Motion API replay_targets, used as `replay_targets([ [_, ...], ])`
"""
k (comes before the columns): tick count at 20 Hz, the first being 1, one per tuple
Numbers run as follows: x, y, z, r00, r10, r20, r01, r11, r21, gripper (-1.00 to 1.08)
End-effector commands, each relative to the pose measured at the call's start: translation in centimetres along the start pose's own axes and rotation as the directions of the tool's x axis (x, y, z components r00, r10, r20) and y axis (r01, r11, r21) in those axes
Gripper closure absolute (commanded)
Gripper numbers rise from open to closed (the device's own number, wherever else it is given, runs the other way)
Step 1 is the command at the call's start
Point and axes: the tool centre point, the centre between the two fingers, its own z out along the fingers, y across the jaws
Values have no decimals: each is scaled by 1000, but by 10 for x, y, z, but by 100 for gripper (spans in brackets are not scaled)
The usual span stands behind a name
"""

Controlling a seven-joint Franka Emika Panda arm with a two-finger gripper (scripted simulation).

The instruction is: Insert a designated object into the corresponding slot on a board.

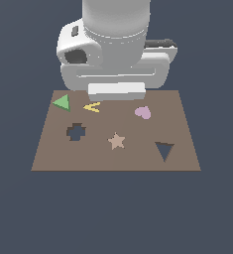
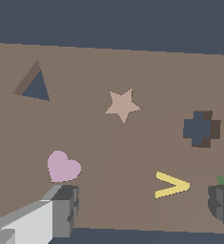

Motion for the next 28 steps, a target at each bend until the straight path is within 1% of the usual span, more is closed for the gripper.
replay_targets([
  [1, 0, 0, 0, 1000, 0, 0, 0, 1000, 0, -92],
  [6, -3, 6, 4, 1000, -6, -1, 6, 1000, 0, -92],
  [12, -15, 29, 17, 1000, -28, -5, 28, 1000, 0, -92],
  [17, -30, 60, 35, 998, -59, -11, 59, 998, 1, -92],
  [24, -53, 118, 69, 993, -113, -20, 113, 994, 1, -92],
  [28, -62, 146, 85, 990, -138, -25, 138, 990, 1, -92],
])
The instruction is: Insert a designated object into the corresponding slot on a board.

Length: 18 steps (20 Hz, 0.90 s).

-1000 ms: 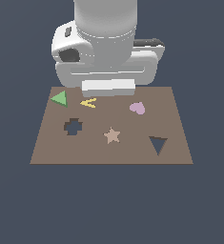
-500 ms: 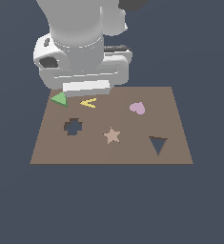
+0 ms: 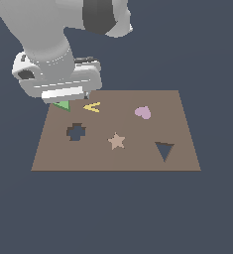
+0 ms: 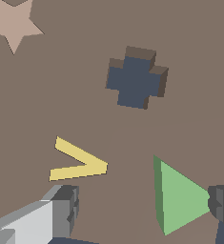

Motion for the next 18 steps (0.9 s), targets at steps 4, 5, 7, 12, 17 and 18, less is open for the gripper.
replay_targets([
  [4, -13, 30, 18, 1000, -31, -6, 31, 1000, 1, -92],
  [5, -15, 34, 20, 999, -35, -7, 35, 999, 1, -92],
  [7, -17, 41, 24, 999, -41, -8, 41, 999, 1, -92],
  [12, -20, 51, 30, 999, -50, -10, 50, 999, 2, -92],
  [17, -20, 51, 31, 999, -48, -9, 48, 999, 2, -92],
  [18, -20, 51, 33, 999, -49, -9, 49, 999, 2, -92],
])
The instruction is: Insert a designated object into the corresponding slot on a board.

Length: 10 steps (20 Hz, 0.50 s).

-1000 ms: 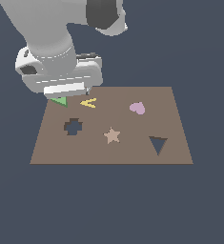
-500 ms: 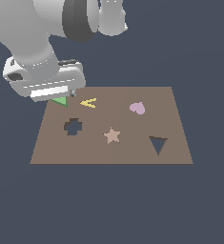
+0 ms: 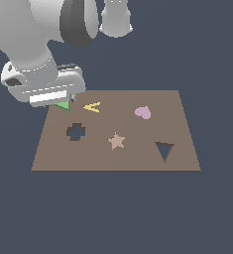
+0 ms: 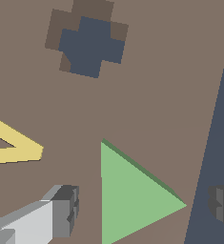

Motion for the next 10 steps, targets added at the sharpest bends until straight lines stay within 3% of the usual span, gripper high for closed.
replay_targets([
  [1, 0, 0, 4, 1000, -1, 0, 1, 1000, 0, -92],
  [8, 0, 0, 19, 1000, -3, 0, 3, 1000, 0, -92],
  [9, 0, 0, 19, 1000, -3, 0, 3, 1000, 0, 108],
  [10, 0, 0, 19, 1000, -3, 0, 3, 1000, 0, 108],
])
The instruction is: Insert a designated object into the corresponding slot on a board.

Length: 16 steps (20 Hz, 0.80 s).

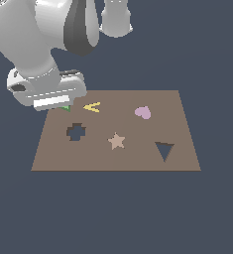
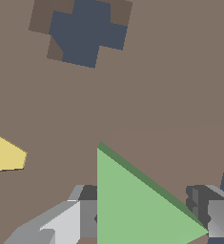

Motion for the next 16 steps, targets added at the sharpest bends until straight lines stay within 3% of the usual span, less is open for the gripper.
replay_targets([
  [1, 0, 0, 1, 1000, 0, 0, 0, 1000, 0, 108],
  [16, 1, -6, 0, 1000, 15, 0, -15, 1000, -1, 108],
])
